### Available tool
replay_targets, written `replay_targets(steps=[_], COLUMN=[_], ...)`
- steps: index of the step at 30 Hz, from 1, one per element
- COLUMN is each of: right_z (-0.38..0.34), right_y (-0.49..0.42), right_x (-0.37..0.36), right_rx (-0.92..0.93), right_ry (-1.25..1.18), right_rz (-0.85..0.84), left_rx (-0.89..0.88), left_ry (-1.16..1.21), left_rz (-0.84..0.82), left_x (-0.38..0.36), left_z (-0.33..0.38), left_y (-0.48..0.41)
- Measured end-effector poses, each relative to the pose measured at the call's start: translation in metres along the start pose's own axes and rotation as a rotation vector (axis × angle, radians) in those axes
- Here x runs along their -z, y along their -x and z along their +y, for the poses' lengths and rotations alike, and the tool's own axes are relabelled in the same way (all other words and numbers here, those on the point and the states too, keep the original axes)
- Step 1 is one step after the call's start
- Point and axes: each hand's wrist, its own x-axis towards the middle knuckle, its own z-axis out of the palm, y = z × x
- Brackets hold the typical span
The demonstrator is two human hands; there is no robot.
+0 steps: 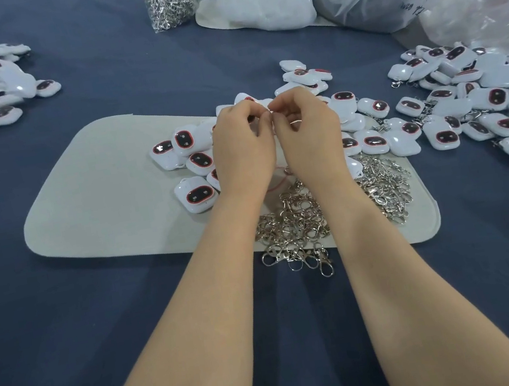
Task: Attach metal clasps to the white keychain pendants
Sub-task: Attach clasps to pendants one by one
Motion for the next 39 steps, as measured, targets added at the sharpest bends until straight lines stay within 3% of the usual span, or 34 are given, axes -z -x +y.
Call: replay_targets(steps=[23, 39], right_z=[-0.0050, -0.0025], right_y=[0.0013, 0.0022], right_x=[-0.0002, -0.0016], right_rx=[-0.058, 0.033], right_ry=[-0.099, -0.037], right_rz=[0.070, 0.031], left_rx=[0.000, -0.048], left_ry=[-0.015, -0.084], left_rz=[0.003, 0.027], left_x=[0.0005, 0.0025], left_z=[0.0003, 0.0042], left_y=[-0.0010, 0.0026])
